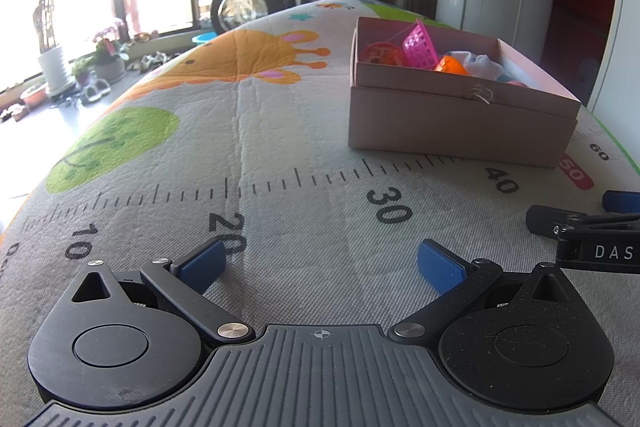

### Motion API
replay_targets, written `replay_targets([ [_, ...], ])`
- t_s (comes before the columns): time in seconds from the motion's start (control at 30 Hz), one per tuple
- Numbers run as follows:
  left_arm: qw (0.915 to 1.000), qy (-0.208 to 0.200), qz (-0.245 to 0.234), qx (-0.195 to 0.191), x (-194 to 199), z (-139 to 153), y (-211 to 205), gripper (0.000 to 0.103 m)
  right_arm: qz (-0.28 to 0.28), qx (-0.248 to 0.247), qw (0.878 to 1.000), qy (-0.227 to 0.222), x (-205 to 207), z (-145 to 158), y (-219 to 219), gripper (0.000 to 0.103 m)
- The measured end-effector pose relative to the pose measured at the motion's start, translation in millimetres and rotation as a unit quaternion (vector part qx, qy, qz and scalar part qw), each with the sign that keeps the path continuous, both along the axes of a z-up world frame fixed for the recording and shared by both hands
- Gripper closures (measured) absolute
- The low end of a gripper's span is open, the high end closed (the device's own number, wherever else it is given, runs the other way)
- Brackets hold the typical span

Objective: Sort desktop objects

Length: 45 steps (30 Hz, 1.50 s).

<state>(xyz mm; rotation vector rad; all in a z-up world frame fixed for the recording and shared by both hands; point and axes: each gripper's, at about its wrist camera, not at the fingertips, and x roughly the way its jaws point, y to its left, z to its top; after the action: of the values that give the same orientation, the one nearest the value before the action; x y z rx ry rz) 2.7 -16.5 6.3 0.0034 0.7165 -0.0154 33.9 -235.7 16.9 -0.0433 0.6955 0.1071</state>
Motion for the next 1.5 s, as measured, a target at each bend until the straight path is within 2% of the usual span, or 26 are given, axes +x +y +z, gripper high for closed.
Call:
replay_targets([
  [1.5, 1.0000, 0.001, -0.004, -0.005, -0.4, 1.5, 1.7, 0.000, 0.000, 0.000, 1.000, 0.000, 0.2, -0.4, 0.3, 0.000],
])
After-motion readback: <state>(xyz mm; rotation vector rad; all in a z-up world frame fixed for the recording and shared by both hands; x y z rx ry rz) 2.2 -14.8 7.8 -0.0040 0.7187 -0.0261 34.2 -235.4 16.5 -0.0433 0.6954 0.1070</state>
